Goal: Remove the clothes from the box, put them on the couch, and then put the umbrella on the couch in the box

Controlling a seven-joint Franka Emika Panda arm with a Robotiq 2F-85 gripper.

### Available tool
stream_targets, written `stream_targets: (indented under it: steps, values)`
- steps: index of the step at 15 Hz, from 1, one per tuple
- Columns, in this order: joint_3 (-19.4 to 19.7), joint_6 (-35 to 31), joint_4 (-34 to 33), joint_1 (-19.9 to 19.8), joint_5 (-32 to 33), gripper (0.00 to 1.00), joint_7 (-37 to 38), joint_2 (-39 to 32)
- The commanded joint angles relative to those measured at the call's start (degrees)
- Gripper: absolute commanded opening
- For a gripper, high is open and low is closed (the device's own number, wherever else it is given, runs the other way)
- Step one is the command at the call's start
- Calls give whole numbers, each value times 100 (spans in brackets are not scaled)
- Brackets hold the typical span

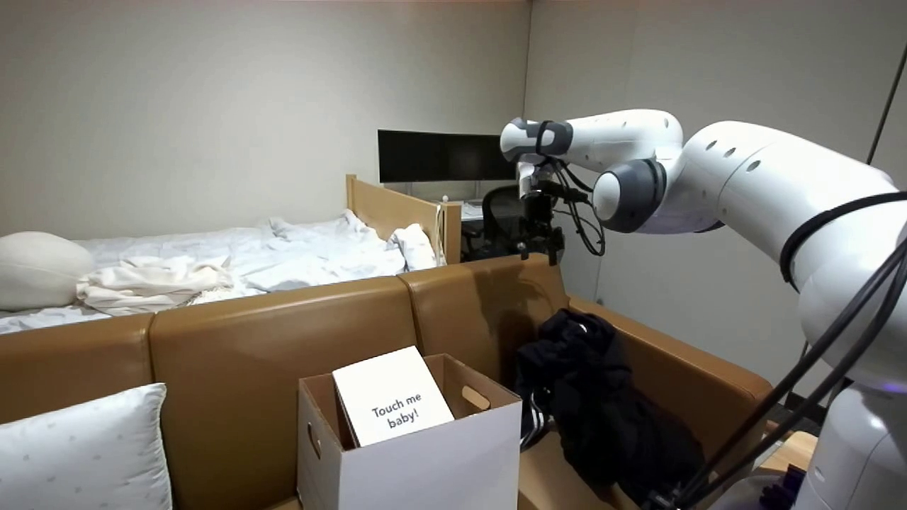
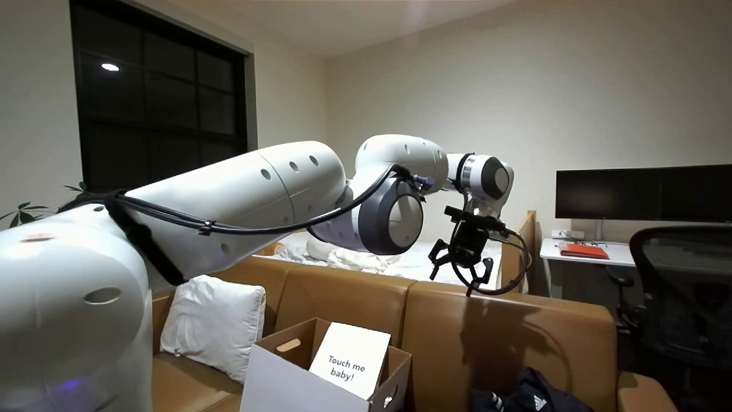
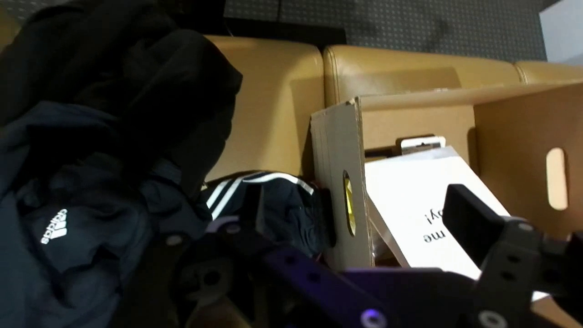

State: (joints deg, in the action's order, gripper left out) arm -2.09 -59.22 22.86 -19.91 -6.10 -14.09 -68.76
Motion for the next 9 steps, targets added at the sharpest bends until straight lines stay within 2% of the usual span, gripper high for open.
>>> stream_targets:
  steps: [1,9]
  values:
    - [49,85,18,21,79,100,-147,0]
    - [94,119,30,48,112,100,-228,1]
